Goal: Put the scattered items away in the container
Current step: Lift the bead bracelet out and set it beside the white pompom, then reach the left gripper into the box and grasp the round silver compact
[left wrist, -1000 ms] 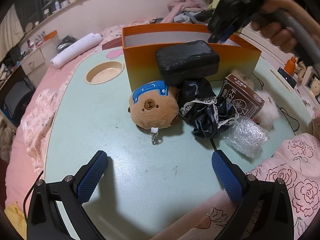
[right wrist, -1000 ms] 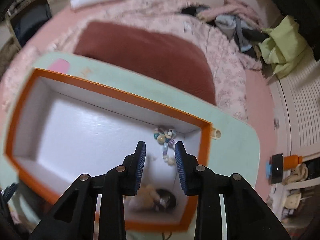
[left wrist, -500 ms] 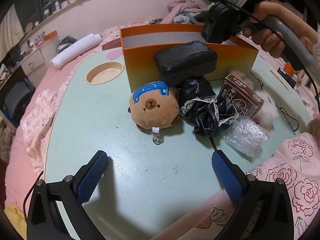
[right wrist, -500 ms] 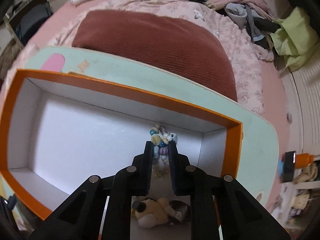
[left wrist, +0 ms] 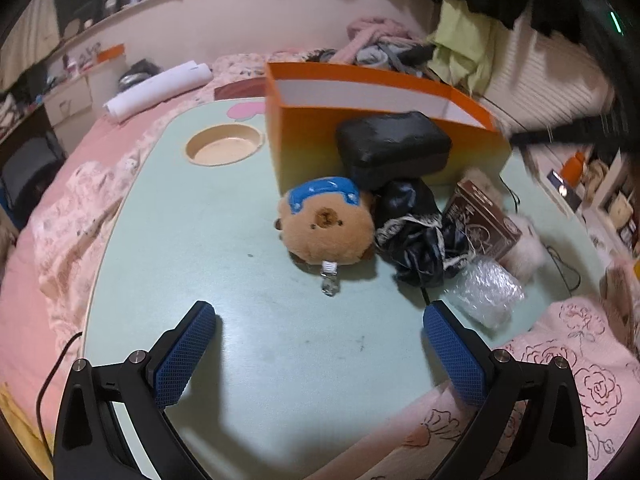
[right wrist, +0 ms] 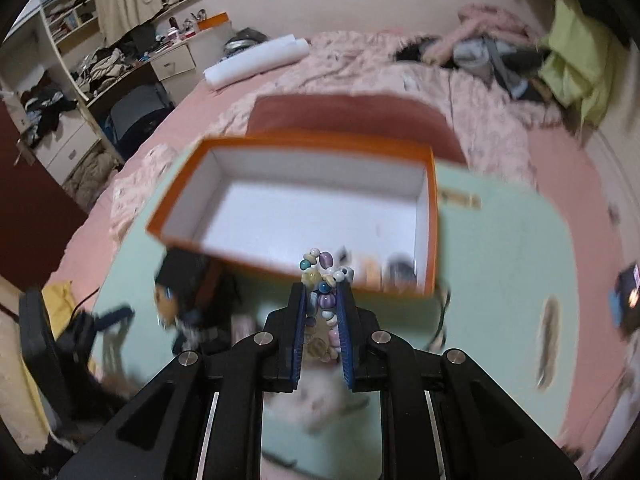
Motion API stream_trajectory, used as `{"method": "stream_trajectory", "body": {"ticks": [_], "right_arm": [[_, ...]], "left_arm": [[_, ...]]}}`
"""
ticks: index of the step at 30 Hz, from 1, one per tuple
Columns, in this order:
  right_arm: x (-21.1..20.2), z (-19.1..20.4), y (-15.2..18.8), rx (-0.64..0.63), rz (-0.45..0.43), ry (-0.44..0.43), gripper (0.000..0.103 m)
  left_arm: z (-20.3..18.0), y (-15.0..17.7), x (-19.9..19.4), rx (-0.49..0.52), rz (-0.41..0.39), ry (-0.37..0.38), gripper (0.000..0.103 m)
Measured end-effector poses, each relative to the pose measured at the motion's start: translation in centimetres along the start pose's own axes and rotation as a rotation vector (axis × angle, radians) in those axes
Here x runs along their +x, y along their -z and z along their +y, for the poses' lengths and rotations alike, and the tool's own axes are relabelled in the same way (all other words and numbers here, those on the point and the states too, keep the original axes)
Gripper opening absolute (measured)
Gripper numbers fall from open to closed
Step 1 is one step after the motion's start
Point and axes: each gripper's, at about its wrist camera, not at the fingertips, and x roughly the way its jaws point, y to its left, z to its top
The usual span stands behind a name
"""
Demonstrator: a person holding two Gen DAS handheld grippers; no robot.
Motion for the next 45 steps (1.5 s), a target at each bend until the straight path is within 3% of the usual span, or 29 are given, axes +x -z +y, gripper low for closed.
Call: {"method": "stream_trajectory", "body": {"ticks": [5,8,10,12,16,20,26,30,36,41,45], "right_arm": [[2.6,-1.6,2.7,0.040,0.028,0.029,0.018],[3.0,-2.3,3.6,0.085,-0.015,0.000,0.023],[2.7,-2.7,4.2,0.136,-0.057,-0.026,0.047],[1.8,-2.8,4.8,0.171,-0.104,-0.059,0.062],[0.2,-1.4,5.1,0.141,-0.125,-0.024,0.062],[-0.4,-0.3,5.5,0.128,-0.117,0.006,0.062],[-0.1,-0.3,6.3,0.123,-0.109,0.005,0.062],[0.1,-0.7,6.8,0.138,-0.100,0.001,0.062],[0.4,-0.8,7.0,0.140,-0.089,0.000,0.062],[0.8,-0.5,7.1,0.127,-0.080,-0.003,0.062],[0.7,-0.4,7.2,0.121,-0.080,-0.007,0.062]], "left_arm": [[-0.3,0.0,0.1,0.013,0.004,0.001,0.103],[0.1,-0.3,0.1,0.005,0.013,0.015,0.103],[0.4,-0.6,0.1,-0.008,0.031,0.026,0.103],[0.6,-1.5,-0.1,-0.023,0.052,0.041,0.103],[0.3,-5.6,-1.6,-0.038,0.057,0.070,0.103],[-1.8,-11.7,-3.1,0.036,0.018,0.056,0.103],[-4.9,-17.1,0.4,0.116,0.089,0.009,0.103],[-5.5,-18.0,3.5,0.091,0.164,0.012,0.103],[-6.5,-17.9,4.9,0.103,0.211,0.027,0.102],[-6.9,-18.3,5.6,0.082,0.250,0.087,0.101],[-7.6,-18.8,7.1,0.060,0.307,0.152,0.094]]}}
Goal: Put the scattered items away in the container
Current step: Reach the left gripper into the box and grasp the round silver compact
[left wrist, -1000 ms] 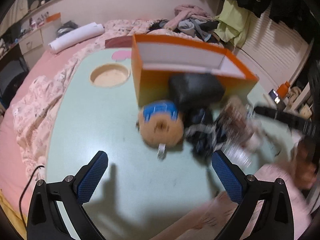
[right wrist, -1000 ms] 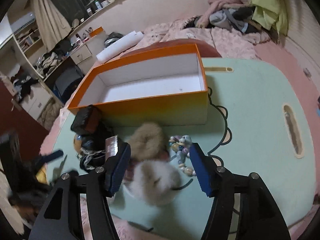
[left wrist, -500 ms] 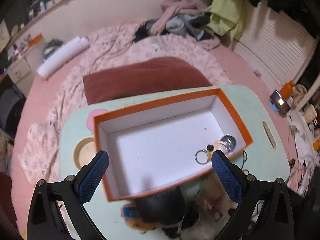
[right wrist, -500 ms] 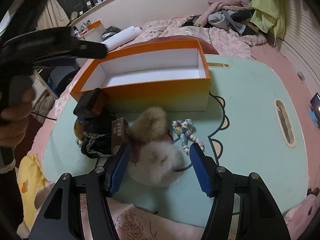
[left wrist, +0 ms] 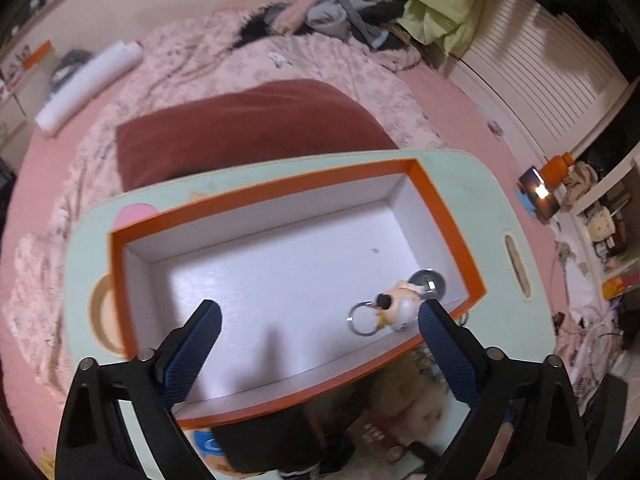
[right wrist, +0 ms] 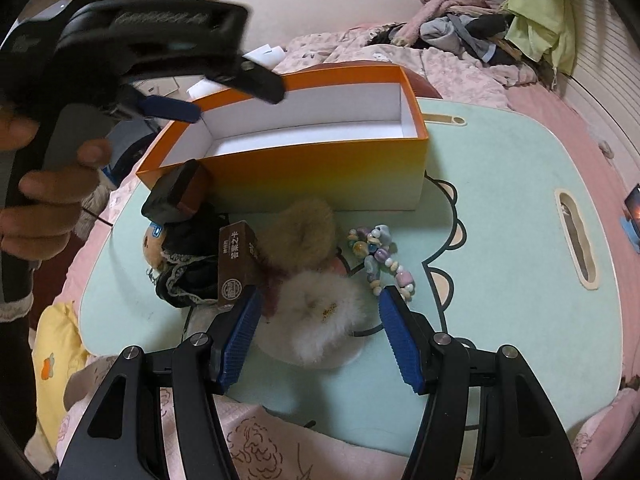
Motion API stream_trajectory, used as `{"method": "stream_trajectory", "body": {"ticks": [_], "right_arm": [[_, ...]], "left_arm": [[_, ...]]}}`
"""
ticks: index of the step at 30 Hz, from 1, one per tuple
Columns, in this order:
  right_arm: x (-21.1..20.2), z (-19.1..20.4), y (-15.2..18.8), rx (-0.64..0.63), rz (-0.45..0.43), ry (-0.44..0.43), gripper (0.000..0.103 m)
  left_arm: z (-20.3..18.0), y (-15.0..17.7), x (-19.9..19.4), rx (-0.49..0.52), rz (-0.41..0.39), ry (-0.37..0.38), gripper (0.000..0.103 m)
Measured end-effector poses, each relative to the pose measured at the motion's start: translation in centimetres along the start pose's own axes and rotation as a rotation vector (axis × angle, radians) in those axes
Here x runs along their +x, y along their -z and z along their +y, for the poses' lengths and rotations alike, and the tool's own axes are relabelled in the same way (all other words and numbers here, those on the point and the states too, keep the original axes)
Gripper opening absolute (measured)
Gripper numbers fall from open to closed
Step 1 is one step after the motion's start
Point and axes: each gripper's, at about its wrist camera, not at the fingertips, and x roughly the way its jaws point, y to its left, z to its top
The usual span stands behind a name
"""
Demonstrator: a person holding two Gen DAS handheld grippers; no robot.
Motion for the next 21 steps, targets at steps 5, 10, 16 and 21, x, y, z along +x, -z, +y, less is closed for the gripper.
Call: {"method": "stream_trajectory", "body": {"ticks": [5,10,16,21], "right_arm": [[-0.4,-0.6,0.1,0.013,-0.006,0.000,0.062],[-1.1,-2.4,-0.1,0.058,-0.024,0.007,0.062],[-1.7,-3.8,-0.3,0.101,-0.040,0.009,0.062],[-1.8,-4.3,-0.4,0.116,-0.037,-0.002,0.062]], "left_arm": [[-1.0,-1.0,1.7,-0.017,0.062,0.078,0.091],[-3.1,-1.4,3.0,0.022,0.092,0.098,0.091],[-4.6,-2.1,6.0,0.036,0.177,0.113,0.087],[-5.1,-2.0,8.1,0.067,0.229,0.110,0.084]]}}
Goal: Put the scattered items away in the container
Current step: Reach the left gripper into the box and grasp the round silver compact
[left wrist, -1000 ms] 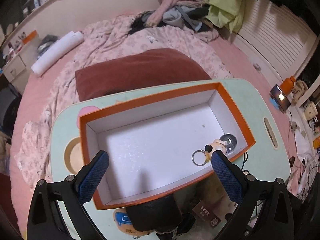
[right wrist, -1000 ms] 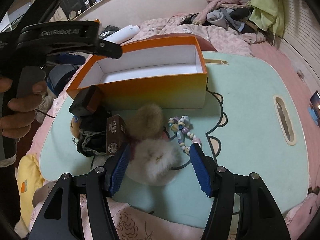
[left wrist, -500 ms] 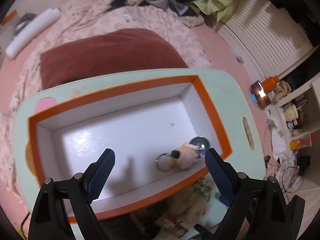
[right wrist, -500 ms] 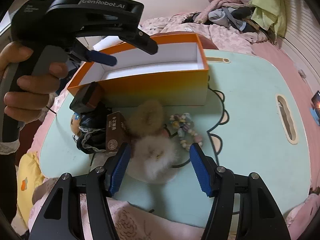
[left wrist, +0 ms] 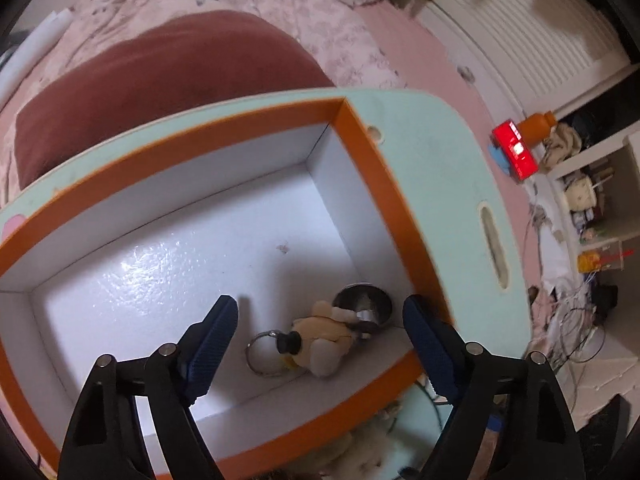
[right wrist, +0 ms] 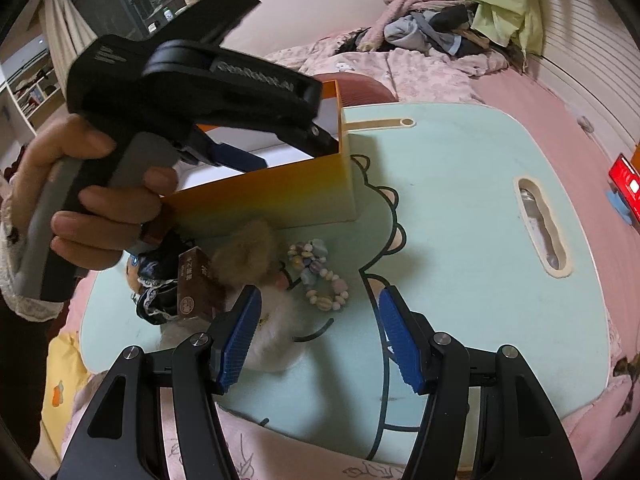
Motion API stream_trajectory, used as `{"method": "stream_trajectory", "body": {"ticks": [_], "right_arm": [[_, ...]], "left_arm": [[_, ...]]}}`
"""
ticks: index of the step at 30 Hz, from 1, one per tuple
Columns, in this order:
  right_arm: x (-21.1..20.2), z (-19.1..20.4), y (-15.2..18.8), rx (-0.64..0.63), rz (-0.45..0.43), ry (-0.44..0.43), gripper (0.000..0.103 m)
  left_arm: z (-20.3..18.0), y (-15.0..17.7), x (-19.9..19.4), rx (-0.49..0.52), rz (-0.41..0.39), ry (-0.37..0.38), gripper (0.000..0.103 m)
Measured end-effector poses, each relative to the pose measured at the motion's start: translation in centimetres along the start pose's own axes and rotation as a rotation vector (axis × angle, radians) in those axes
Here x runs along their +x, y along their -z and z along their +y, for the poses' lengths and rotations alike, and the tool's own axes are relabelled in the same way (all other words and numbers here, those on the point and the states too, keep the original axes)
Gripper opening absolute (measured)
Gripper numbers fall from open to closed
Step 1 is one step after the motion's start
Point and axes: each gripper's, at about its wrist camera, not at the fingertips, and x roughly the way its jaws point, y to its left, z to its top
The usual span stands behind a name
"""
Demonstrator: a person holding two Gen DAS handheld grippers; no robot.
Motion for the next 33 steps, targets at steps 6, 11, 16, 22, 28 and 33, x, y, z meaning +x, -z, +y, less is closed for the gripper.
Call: {"method": "stream_trajectory", "body": {"ticks": [6,11,16,22,28,33], "right_arm": [[0.0,-0.3,0.0,0.014,-0.001,-0.009,0.062],[0.1,-0.3,-0.1,0.015,0.001,-0.007,0.062],[0.1,-0.4,0.0,0.015,0.006,-0.012,0.062],[0.6,-0.5,0.1,0.018,0.017,-0.014,0.062],[0.3,-0.2,0.2,0.012,0.011,-0.012,0.062],[0.2,-0.6,0.1,0.024,0.007,-0.009,0.062]], "left_arm": [[0.0,1.0,-0.2,0.017,-0.043,0.009,0.083],[1.1,1.0,-1.1,-0.005,-0.060,-0.078,0.055],[3.2,1.3,-1.9,-0.033,-0.078,-0.145,0.053],[1.3,1.3,-4.4,-0.034,-0.103,0.061,0.054],[-1.5,2.2,-1.5,0.062,-0.010,-0.030,0.053],[-1.2,1.9,0.1,0.067,-0.039,-0.093,0.057]]}}
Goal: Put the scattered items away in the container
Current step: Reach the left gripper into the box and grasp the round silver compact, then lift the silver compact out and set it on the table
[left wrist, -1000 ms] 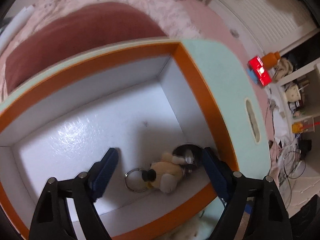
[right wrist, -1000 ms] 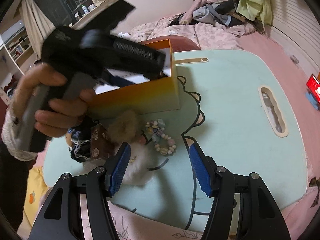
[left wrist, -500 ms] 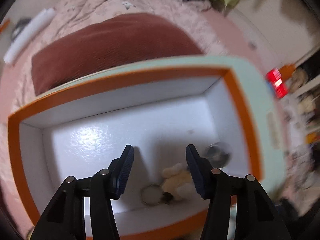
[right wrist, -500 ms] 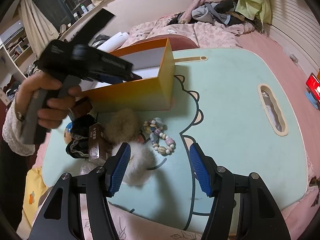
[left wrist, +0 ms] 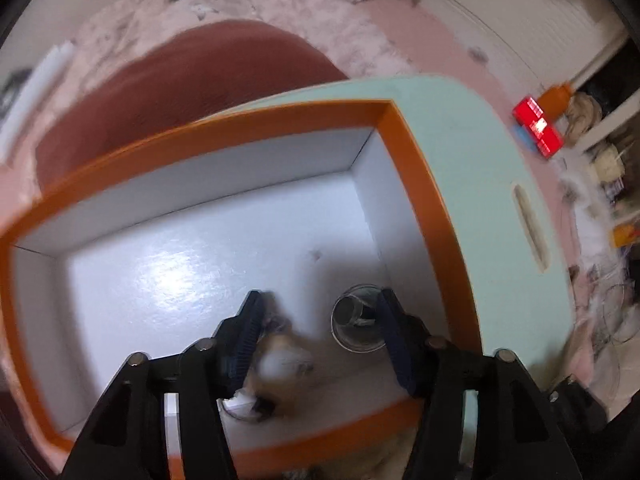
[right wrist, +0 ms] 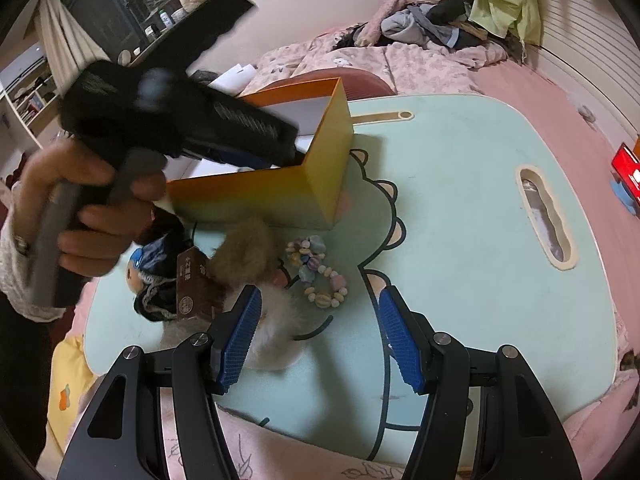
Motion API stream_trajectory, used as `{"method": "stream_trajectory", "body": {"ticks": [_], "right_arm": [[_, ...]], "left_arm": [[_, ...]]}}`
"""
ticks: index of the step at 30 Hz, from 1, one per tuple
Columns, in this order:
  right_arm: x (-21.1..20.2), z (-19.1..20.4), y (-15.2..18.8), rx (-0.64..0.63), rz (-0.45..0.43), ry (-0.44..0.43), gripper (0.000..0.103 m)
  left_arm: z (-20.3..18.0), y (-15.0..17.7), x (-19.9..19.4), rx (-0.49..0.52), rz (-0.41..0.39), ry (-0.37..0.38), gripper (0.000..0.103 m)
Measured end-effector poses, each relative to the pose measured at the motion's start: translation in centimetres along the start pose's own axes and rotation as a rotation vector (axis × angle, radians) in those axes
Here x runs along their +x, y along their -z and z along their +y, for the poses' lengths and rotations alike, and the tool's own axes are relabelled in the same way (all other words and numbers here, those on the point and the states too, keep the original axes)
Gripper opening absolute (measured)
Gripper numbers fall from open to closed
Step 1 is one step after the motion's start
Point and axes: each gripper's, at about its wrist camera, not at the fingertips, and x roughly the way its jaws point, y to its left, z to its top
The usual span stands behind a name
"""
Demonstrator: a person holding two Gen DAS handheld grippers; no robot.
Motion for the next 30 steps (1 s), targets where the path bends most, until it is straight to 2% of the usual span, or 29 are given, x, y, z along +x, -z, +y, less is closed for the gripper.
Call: {"method": "stream_trajectory", "body": {"ticks": [1,2,3,5,9,11,13,18,23,28,30], "right_arm": [[0.0,0.0,0.0,0.001,-0.001,0.001,0.062],[0.0,0.0,-0.1,0.002,-0.002,0.002,0.062],[0.0,-0.1,-0.1,0.003,-0.003,0.002,0.062],[0.0,-0.2,-0.1,0.007,-0.002,0.002,0.062],[0.1,-0.3,0.0,0.016,0.003,-0.002,0.062],[0.2,-0.4,0.0,0.018,0.005,0.000,0.062],[0.2,-0.4,0.0,0.020,0.005,0.000,0.062],[0.1,-0.3,0.0,0.015,0.000,0.005,0.062],[0.1,0.0,0.0,0.003,-0.002,0.011,0.062],[0.3,0.3,0.1,-0.005,0.006,0.009,0.062],[0.4,0.5,0.1,-0.009,0.008,0.012,0.062]], "left_arm": [[0.0,0.1,0.1,0.013,-0.008,-0.006,0.056],[-0.1,0.3,0.1,0.017,-0.010,-0.018,0.048],[-0.1,0.5,0.1,0.018,-0.013,-0.046,0.028],[0.1,0.4,0.1,0.020,-0.011,-0.059,0.023],[1.2,-0.2,-0.3,0.001,-0.009,-0.006,0.022],[1.7,-0.6,-0.8,-0.008,-0.030,-0.003,0.022],[2.3,-0.7,-2.0,-0.033,-0.057,0.032,0.022],[3.2,0.1,-8.9,-0.052,-0.215,0.097,0.022],[3.7,4.9,-15.0,-0.022,-0.362,0.149,0.022],[5.0,12.3,-14.9,-0.019,-0.365,0.188,0.022],[5.2,15.0,-13.8,-0.027,-0.363,0.164,0.022]]}}
